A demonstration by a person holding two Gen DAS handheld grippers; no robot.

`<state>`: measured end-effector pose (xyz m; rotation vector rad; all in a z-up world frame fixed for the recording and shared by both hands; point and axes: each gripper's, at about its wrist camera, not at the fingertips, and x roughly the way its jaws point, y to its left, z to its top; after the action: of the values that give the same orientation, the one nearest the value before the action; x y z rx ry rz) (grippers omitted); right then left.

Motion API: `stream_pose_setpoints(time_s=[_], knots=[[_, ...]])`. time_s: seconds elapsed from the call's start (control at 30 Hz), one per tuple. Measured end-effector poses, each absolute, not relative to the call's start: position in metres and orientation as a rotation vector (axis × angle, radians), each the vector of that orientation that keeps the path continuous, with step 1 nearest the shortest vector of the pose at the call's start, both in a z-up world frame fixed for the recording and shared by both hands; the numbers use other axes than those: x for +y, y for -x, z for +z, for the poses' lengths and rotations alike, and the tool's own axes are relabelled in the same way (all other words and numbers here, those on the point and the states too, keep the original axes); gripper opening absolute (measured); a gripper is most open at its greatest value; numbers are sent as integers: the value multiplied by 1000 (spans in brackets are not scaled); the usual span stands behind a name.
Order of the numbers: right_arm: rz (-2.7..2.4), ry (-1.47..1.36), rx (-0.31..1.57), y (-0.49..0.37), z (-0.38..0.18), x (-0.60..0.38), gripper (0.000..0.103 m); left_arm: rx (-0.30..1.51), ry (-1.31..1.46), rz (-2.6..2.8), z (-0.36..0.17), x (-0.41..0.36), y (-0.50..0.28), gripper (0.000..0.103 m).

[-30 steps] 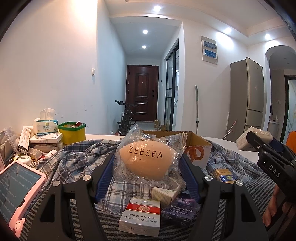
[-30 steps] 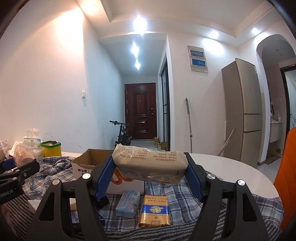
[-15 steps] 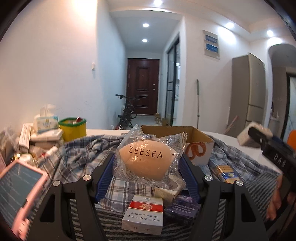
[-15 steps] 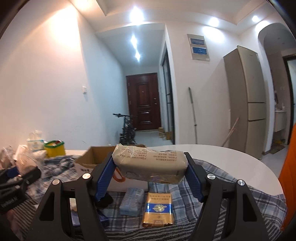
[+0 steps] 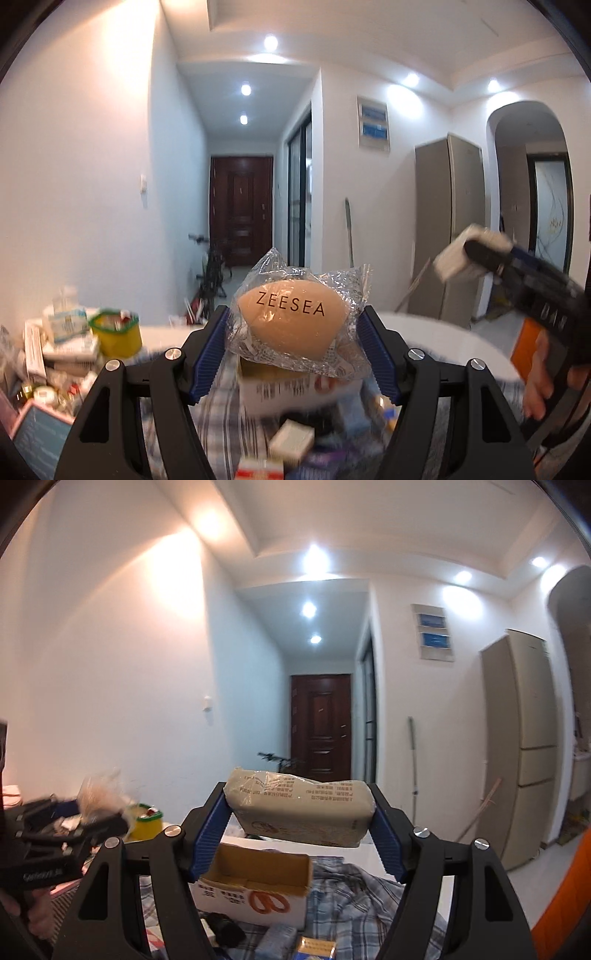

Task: Organize objects
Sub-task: 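Carry the sponge and cream bar up over the cardboard box with both tools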

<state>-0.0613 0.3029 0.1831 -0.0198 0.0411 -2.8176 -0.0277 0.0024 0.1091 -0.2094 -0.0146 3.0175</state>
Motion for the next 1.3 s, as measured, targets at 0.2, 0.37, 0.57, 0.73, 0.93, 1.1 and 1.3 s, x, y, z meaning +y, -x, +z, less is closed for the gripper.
stream_pose_setpoints(time_s=[0.2,0.37,0.57,0.73,0.93,1.1,1.3], knots=[[-2762,56,67,82,230,281,70,-33,33,3030,165,10,42,71],[-2786,147,69,94,255,272,70,-137,-30,2954,198,-1,48,71],[-2771,124,-8,119,265,275,70,-91,-55,2956,202,-4,62,71],[-2795,134,-32,131,251,279,70,-85,-9,2974,184,-9,82,71],[-2774,-21,-24,161,227,271,70,-96,109,2983,172,-13,115,71],[-2769,-87,-25,175,215,272,70,-95,164,3002,167,-16,130,71],[-2790,-96,-13,178,213,274,70,-86,201,3005,165,-12,143,71]])
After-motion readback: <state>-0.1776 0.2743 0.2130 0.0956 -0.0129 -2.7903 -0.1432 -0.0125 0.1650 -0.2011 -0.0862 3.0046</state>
